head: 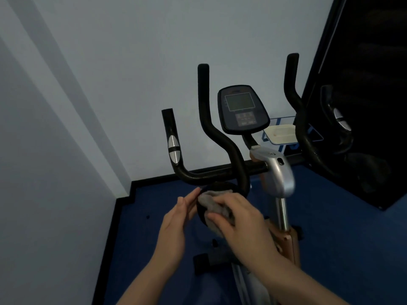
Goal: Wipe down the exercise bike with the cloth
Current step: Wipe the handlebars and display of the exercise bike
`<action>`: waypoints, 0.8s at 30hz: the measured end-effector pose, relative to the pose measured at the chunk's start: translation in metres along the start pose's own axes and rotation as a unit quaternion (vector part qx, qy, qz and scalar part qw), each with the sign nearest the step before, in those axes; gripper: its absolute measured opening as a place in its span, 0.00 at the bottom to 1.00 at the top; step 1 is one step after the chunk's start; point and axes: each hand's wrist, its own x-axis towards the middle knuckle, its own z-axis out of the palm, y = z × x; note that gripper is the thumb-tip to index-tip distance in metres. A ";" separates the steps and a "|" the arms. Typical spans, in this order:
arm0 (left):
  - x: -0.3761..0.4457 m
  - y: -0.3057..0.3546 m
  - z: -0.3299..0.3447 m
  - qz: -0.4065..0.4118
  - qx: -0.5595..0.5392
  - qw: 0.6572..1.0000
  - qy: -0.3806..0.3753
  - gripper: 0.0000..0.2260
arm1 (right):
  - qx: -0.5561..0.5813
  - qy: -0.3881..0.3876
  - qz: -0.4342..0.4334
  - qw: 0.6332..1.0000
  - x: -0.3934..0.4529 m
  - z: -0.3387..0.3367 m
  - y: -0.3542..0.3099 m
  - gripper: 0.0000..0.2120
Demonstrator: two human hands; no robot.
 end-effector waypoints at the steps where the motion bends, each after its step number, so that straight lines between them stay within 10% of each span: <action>1: 0.000 0.001 -0.003 -0.002 0.002 1.000 -0.011 0.22 | -0.003 0.000 0.010 1.000 0.003 0.000 -0.002 0.10; 24: 0.043 0.097 -0.043 0.132 0.060 0.985 -0.092 0.14 | 0.457 -0.086 0.112 0.878 0.051 -0.019 -0.066 0.14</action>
